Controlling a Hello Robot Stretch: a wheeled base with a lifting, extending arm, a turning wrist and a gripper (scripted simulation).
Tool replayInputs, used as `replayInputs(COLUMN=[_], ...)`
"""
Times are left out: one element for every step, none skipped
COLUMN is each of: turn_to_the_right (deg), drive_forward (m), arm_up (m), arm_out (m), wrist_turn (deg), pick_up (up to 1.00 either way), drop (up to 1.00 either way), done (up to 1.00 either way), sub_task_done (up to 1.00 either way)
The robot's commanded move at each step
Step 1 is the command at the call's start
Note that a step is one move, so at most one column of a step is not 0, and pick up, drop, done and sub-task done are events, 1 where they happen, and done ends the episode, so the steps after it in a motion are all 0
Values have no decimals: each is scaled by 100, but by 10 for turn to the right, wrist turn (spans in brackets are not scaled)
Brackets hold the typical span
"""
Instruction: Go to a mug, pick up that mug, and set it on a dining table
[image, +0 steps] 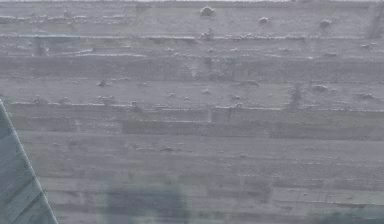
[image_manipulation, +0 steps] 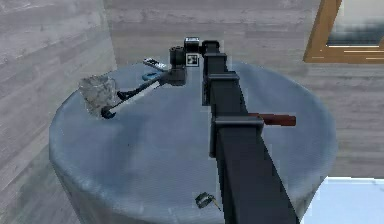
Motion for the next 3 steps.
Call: replayInputs(turn_to_the_right=[0, 0, 0], drive_forward=[0, 0, 0], arm_up=[0, 0, -4], arm_out=[0, 0, 0], wrist_turn=[450, 420, 0], pick_up=[0, 0, 0], drop=[0, 0, 0], done=[0, 0, 0], sub_task_done=[0, 0, 0])
